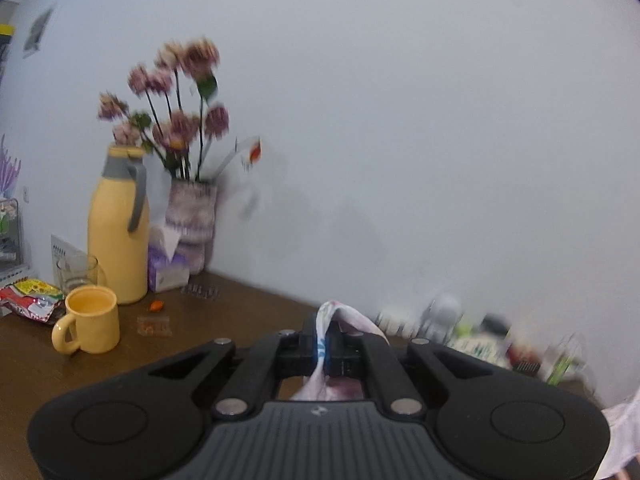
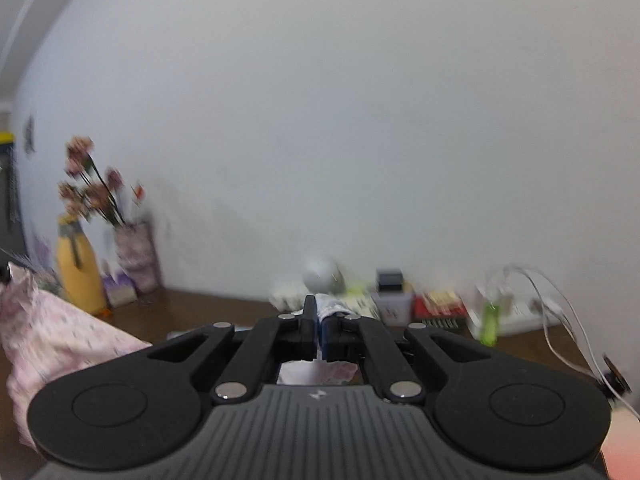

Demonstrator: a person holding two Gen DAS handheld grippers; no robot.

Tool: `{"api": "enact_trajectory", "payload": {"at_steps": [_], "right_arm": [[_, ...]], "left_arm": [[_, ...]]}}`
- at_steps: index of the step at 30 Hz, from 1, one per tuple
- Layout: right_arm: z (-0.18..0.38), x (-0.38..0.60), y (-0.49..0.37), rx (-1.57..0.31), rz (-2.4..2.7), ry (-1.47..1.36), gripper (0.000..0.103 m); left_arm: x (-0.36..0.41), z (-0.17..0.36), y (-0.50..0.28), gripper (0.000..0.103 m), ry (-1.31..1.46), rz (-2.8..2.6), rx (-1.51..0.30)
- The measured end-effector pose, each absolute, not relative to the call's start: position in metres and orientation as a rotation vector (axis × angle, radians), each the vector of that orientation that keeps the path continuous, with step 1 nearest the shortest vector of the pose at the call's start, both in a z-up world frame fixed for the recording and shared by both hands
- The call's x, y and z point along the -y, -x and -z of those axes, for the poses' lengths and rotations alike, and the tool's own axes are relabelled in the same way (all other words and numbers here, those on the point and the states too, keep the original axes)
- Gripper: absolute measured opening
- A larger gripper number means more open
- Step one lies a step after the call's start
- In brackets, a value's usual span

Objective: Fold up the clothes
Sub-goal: 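Lift the pink floral dress with both grippers and spread it flat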

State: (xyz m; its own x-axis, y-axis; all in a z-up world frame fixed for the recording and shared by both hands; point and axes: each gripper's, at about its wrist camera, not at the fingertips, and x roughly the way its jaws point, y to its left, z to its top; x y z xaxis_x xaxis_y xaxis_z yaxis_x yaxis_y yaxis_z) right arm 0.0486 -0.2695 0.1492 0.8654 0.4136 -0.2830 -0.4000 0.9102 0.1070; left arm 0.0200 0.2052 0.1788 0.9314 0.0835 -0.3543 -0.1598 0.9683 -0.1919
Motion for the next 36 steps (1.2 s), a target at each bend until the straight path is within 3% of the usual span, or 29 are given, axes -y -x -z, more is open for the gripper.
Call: {"api": "enact_trajectory", "payload": {"at_steps": [4, 7, 12, 18, 23, 29, 31, 36], "right_arm": [[-0.101, 0.254, -0.066, -0.456, -0.384, 0.020, 0.001], [-0.065, 0.241, -0.075, -0.544, -0.375, 0.034, 0.001], [-0.048, 0.237, -0.065, -0.570, -0.401, 0.015, 0.001], [-0.047, 0.246, -0.058, -0.558, -0.414, -0.030, 0.001], [-0.040, 0.243, -0.058, -0.556, -0.429, -0.059, 0.002], [-0.039, 0.237, -0.051, -0.550, -0.453, -0.066, 0.002], [-0.040, 0.240, -0.047, -0.545, -0.451, -0.069, 0.002], [-0.040, 0.250, -0.039, -0.544, -0.444, -0.078, 0.002]], "left_arm": [[-0.200, -0.123, -0.082, 0.006, 0.168, -0.174, -0.606], [-0.195, -0.072, -0.109, 0.015, 0.128, -0.160, -0.759], [-0.201, -0.051, -0.089, 0.070, 0.082, -0.165, -0.766], [-0.201, -0.072, 0.006, 0.080, -0.146, -0.010, -0.653], [-0.171, -0.057, 0.082, 0.080, -0.249, 0.282, -0.695], [-0.137, -0.019, 0.103, 0.075, -0.469, 0.282, -0.770], [-0.138, -0.015, 0.101, 0.071, -0.451, 0.277, -0.779], [-0.148, -0.010, 0.091, 0.049, -0.384, 0.243, -0.783]]}}
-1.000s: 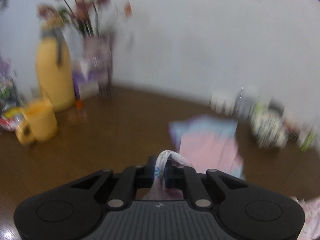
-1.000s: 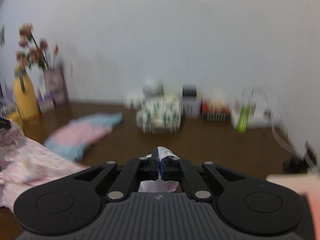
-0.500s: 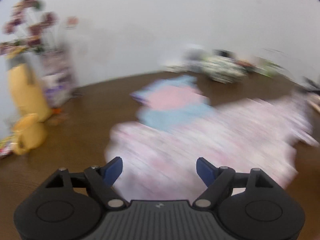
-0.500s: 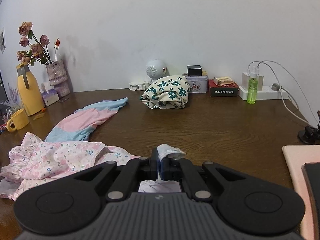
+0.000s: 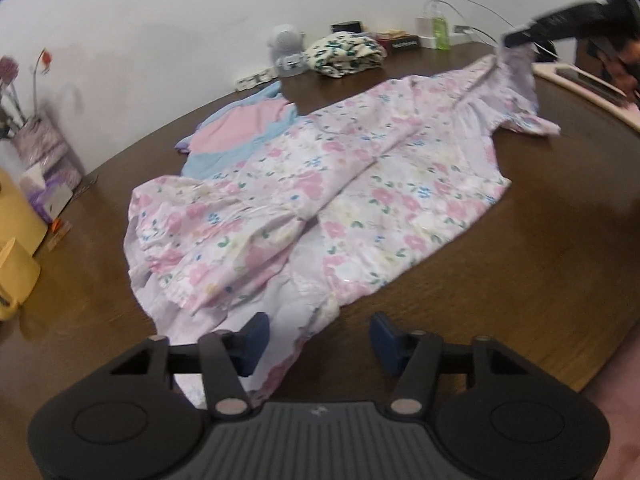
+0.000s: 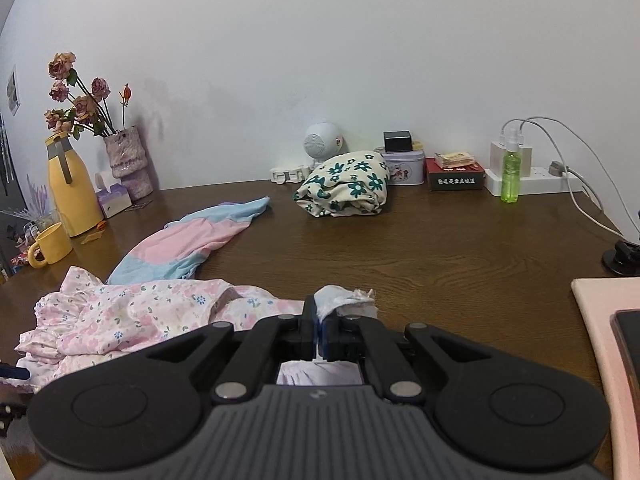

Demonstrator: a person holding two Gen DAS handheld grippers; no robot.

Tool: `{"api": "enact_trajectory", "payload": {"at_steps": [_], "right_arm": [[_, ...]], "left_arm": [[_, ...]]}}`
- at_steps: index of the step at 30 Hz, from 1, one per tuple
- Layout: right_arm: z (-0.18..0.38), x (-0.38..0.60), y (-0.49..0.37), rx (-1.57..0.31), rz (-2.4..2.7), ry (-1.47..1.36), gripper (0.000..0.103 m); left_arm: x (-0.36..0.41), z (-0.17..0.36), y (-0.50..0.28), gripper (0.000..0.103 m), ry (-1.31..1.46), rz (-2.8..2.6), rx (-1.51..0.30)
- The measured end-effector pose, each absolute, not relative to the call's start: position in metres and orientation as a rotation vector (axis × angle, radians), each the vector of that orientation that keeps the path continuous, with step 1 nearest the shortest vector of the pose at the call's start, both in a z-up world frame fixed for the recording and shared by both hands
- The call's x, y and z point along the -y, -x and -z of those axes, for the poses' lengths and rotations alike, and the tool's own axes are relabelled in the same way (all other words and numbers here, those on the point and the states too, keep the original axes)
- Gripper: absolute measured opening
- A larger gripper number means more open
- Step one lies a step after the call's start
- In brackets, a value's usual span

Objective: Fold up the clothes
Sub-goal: 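Lift the pink floral dress with both grippers and spread it flat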

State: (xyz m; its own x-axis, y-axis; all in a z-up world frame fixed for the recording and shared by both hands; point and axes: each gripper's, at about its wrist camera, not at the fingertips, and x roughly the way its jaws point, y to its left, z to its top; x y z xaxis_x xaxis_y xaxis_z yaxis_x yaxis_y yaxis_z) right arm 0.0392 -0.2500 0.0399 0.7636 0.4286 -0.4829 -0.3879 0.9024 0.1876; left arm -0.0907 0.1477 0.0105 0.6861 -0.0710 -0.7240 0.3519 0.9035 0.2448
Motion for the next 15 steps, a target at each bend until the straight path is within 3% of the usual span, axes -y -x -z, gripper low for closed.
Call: {"api": "enact_trajectory", "payload": {"at_steps": [4, 6, 7, 15], "right_arm": [[-0.035, 0.257, -0.034, -0.552, -0.446, -0.099, 0.002], [-0.034, 0.258, -0.031, -0.553, -0.451, -0.106, 0.002], [-0.033, 0.259, -0.029, -0.553, -0.454, -0.109, 0.002], [-0.062, 0.268, -0.009, -0.471, -0.466, -0.105, 0.002]], "left_arm": [[-0.160, -0.009, 0.089, 0.033, -0.326, 0.212, -0.780], [-0.166, -0.008, 0.089, 0.006, -0.289, 0.192, -0.777], [-0.169, -0.008, 0.090, 0.001, -0.264, 0.180, -0.777], [-0.174, -0.057, 0.119, 0.000, -0.213, 0.117, -0.585]]}}
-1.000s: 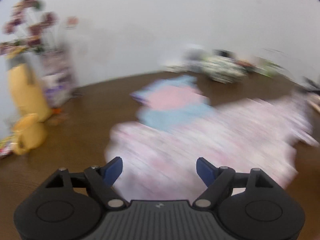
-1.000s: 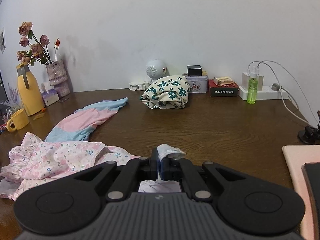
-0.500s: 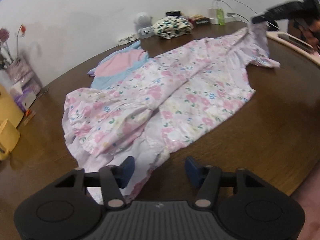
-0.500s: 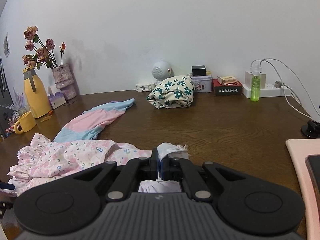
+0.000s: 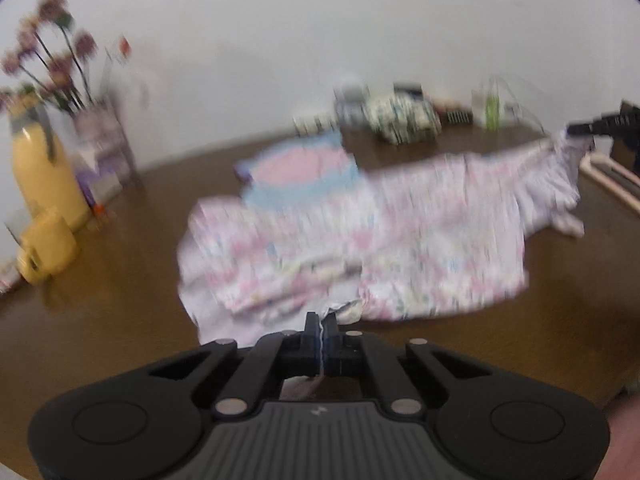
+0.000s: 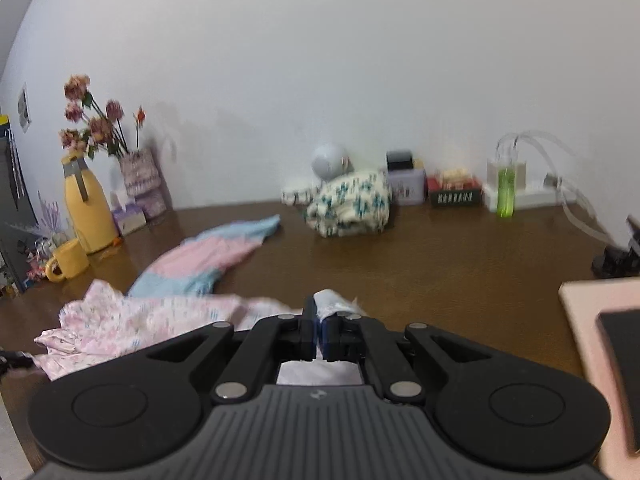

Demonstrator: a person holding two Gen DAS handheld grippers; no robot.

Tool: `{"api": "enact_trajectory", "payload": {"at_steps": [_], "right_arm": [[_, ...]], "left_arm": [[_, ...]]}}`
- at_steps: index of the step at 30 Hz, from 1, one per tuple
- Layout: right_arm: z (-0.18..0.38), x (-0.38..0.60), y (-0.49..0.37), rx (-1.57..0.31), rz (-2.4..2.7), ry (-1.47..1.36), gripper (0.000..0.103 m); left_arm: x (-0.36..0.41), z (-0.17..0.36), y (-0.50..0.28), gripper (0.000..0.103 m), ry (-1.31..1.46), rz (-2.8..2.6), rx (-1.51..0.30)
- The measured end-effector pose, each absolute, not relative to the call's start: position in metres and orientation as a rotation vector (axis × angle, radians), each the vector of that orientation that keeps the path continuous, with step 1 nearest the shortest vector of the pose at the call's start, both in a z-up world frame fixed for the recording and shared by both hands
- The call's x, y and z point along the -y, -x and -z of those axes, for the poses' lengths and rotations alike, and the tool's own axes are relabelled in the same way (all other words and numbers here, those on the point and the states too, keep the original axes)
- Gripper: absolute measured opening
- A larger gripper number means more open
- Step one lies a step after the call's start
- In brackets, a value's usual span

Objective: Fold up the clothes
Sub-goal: 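Lift the pink floral dress with both grippers and spread it flat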

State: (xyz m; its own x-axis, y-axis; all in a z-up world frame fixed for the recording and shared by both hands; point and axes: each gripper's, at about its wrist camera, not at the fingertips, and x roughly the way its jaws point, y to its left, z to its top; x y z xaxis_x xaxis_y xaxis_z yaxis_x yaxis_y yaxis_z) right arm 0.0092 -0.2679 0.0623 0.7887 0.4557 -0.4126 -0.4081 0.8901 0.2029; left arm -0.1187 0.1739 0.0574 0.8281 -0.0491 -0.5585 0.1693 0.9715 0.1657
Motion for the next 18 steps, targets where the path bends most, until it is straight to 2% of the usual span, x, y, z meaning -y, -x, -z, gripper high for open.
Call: {"api": "enact_trajectory", "payload": {"at_steps": [7, 10, 14, 18], "right_arm": [[-0.093, 0.273, -0.043, -0.459, -0.430, -0.141, 0.002], [-0.112, 0.262, -0.088, -0.485, -0.380, -0.162, 0.001], [-0.170, 0.246, -0.144, -0.393, -0.284, -0.200, 0.001], [-0.240, 0.244, -0.146, -0.215, -0.288, -0.233, 0.001]], "left_arm": [[-0.176, -0.120, 0.099, 0.000, -0.256, 0.021, -0.406], [-0.172, -0.151, 0.052, 0.000, -0.279, -0.038, -0.360], [-0.160, -0.212, -0.027, 0.000, -0.269, -0.104, -0.283], [-0.150, -0.284, -0.049, 0.000, -0.276, -0.170, -0.116]]}}
